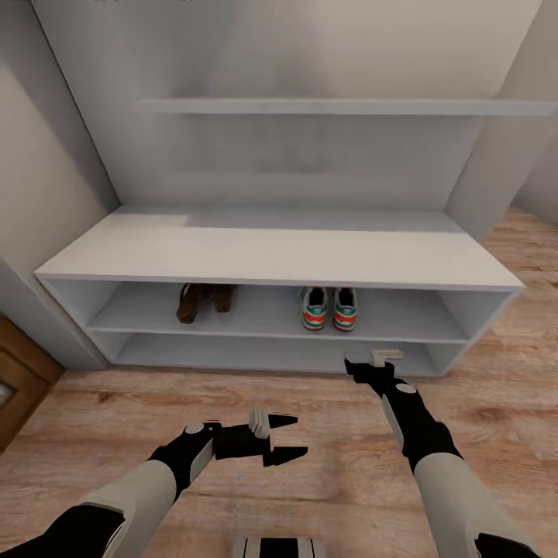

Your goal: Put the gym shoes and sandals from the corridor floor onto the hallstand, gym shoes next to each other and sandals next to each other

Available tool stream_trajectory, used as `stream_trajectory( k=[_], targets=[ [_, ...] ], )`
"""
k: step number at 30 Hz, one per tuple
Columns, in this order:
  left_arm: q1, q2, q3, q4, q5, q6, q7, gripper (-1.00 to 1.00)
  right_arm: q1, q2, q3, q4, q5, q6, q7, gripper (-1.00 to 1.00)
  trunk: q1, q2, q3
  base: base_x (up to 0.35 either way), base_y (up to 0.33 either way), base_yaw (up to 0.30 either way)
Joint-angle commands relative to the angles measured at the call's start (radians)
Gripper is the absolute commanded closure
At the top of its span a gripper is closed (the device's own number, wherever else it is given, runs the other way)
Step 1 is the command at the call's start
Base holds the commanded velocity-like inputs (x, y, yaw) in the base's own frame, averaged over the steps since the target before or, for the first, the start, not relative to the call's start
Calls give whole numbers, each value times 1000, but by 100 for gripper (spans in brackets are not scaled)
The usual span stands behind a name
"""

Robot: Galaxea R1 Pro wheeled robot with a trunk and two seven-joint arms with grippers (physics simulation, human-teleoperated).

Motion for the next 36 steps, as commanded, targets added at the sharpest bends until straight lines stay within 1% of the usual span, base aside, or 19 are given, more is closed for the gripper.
stream_trajectory(
  k=[1, 16, 30, 34, 35, 36],
  targets=[
    [-1, 1, -9, 1, 10, -5, -1, -100, 0, 2, -7, -1, 11, 5, 10, -100, -1, 0, -1, -339, 0, 0],
    [-1, 4, -7, 1, 11, -5, -2, -100, 2, 2, -7, 3, 13, 5, 10, -100, -1, 0, -1, -319, 0, 0],
    [-2, 4, -7, -3, 10, -4, -5, -100, 12, 2, -9, 32, 9, 6, 14, -100, -1, 0, -1, -25, 0, 0],
    [-1, 5, -6, -4, 10, -3, -6, -100, 12, 2, -9, 58, 10, 4, 16, -100, -3, 1, 15, 0, 0, 0],
    [-1, 7, -5, -4, 11, -3, -7, -100, 12, 1, -9, 79, 10, 4, 17, -100, -3, 1, 19, 0, 0, 0],
    [-2, 15, -4, -6, 11, -2, -9, -100, 12, 2, -9, 108, 9, 4, 17, -100, -4, 1, 22, 0, 0, 0]
  ],
)
